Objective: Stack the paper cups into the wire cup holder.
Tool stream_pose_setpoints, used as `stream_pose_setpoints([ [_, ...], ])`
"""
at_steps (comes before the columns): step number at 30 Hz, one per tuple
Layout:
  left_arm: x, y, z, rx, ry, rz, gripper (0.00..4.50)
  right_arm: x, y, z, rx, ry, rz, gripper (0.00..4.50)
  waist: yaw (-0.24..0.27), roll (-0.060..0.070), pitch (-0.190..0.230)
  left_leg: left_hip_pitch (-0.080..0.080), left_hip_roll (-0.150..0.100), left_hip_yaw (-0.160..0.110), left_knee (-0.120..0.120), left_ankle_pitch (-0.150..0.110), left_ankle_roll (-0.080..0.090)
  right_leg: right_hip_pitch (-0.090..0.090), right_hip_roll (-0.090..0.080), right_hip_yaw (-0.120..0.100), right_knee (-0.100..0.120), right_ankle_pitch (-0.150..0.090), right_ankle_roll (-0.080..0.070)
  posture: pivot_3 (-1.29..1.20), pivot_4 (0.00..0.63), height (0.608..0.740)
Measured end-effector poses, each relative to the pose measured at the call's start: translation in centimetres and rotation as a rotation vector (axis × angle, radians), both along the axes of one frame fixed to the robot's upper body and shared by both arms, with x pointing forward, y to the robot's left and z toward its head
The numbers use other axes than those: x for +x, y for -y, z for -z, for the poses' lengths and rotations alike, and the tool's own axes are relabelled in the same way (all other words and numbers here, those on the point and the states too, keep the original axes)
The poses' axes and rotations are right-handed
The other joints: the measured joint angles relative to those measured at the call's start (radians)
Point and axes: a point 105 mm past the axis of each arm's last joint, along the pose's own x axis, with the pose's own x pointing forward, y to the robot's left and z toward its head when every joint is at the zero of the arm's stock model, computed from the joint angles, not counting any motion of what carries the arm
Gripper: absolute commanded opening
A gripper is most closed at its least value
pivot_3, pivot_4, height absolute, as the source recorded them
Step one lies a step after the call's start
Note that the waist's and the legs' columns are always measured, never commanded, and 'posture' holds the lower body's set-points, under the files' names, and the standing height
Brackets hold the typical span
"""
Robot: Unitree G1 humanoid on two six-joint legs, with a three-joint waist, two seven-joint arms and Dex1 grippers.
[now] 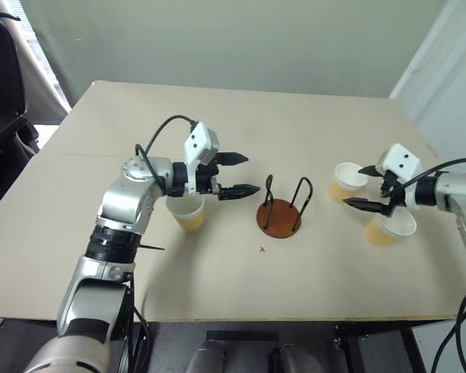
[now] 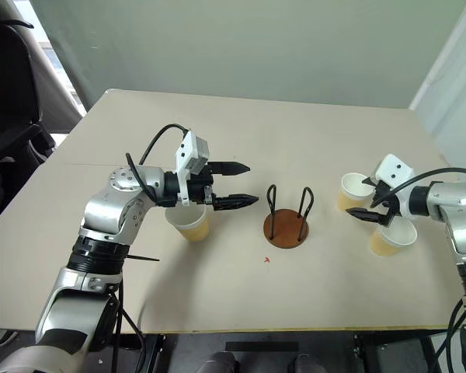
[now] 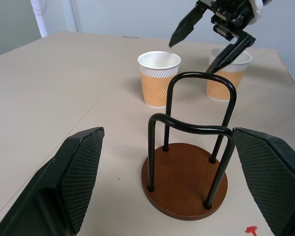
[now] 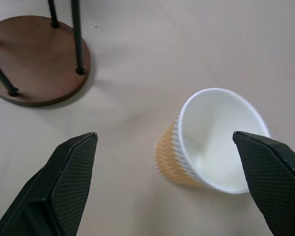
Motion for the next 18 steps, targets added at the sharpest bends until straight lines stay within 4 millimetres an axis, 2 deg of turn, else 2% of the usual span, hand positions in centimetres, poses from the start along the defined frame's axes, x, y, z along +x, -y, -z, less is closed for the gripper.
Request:
stream_pose_setpoints([
  [11, 0.0, 0.0, 0.0, 0.000, 0.001, -0.003, 4.46, 0.9, 0.0, 1.3, -0.028, -0.022, 0.007, 4.50, 0.000, 0.000, 0.000, -0.001, 0.000, -0.001, -0.001, 0.000, 0.000, 0.000, 0.000, 0.000, 0.000, 0.000, 0.000, 0.00, 0.150, 0.740],
  [14, 0.0, 0.0, 0.0, 0.000, 0.001, -0.004, 4.50, 1.0, 0.2, 2.0, -0.044, -0.038, 0.014, 3.87, 0.001, 0.000, 0.000, -0.001, 0.000, -0.001, -0.001, 0.000, 0.000, 0.000, 0.000, 0.000, 0.000, 0.000, 0.000, 0.00, 0.150, 0.740],
  [18, 0.0, 0.0, 0.0, 0.000, 0.001, -0.004, 4.50, 1.1, 0.4, 2.3, -0.061, -0.042, 0.017, 2.43, 0.001, 0.001, 0.000, -0.001, 0.000, -0.001, -0.001, 0.000, 0.000, 0.000, 0.000, 0.000, 0.000, 0.000, 0.000, 0.00, 0.150, 0.740],
])
